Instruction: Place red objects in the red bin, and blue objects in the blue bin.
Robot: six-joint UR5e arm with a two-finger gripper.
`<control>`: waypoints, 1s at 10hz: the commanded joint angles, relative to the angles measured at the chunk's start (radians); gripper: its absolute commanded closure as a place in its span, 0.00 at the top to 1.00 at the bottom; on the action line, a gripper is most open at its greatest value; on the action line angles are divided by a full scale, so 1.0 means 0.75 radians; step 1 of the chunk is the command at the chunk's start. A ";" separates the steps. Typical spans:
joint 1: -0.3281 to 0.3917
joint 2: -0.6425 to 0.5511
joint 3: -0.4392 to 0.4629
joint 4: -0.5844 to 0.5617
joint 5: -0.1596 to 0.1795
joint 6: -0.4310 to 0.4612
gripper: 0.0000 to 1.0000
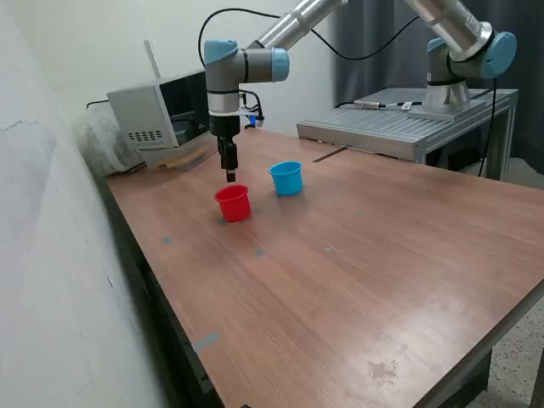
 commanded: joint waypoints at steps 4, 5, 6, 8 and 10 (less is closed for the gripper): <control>0.129 -0.577 0.277 0.406 -0.008 -0.010 1.00; 0.172 -0.716 0.332 0.455 -0.014 0.002 1.00; 0.203 -0.836 0.369 0.535 -0.014 0.023 1.00; 0.305 -1.031 0.422 0.707 -0.026 0.090 1.00; 0.342 -1.144 0.447 0.821 -0.048 0.170 1.00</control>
